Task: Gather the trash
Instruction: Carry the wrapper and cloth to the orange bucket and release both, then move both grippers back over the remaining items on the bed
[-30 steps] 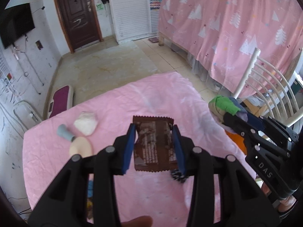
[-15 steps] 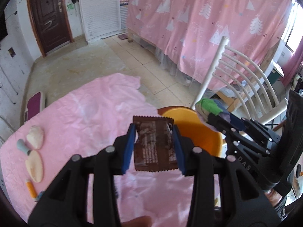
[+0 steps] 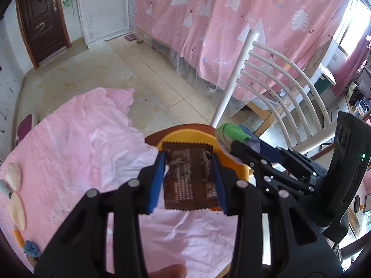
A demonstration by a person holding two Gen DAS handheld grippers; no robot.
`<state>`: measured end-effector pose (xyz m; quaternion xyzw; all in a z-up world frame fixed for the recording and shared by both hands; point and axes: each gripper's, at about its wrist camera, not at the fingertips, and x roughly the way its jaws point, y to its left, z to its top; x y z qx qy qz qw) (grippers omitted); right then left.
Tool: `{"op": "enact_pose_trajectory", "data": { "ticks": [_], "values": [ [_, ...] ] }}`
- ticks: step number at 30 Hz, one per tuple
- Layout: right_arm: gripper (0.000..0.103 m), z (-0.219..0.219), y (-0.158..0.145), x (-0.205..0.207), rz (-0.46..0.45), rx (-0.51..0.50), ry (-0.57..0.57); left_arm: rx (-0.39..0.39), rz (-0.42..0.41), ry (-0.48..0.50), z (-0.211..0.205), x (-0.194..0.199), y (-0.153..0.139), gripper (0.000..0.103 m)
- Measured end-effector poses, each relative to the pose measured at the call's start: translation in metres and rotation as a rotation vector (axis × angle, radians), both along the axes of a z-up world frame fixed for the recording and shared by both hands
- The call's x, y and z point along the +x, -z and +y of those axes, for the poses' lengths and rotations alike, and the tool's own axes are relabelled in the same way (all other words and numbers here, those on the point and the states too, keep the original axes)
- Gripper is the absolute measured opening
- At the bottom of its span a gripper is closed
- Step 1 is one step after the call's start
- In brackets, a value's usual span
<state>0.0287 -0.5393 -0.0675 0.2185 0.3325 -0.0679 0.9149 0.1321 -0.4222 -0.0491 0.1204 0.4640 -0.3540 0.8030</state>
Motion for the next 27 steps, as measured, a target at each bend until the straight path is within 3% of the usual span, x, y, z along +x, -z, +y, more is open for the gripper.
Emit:
{"op": "enact_pose_trajectory", "data": {
  "ticks": [3, 4, 11, 15, 16, 27],
  "values": [
    [0.021, -0.005, -0.001, -0.002, -0.003, 0.022, 0.009, -0.006, 0.005, 0.001, -0.003, -0.001, 0.001, 0.057],
    [0.022, -0.005, -0.001, -0.003, -0.003, 0.025, 0.010, -0.006, 0.001, 0.000, -0.004, -0.002, 0.001, 0.058],
    [0.028, 0.000, 0.000, 0.001, 0.004, 0.019, -0.009, -0.019, -0.008, -0.024, 0.007, -0.005, -0.007, 0.058],
    [0.052, 0.006, -0.002, 0.004, 0.008, 0.007, -0.010, -0.045, -0.034, -0.042, 0.027, -0.008, -0.020, 0.058],
    [0.054, 0.007, -0.003, 0.004, 0.003, 0.001, -0.007, -0.048, -0.045, -0.047, 0.033, -0.009, -0.023, 0.058],
    [0.058, 0.059, -0.025, 0.023, -0.011, -0.062, -0.082, -0.077, -0.087, -0.162, 0.111, -0.007, -0.041, 0.058]
  ]
}}
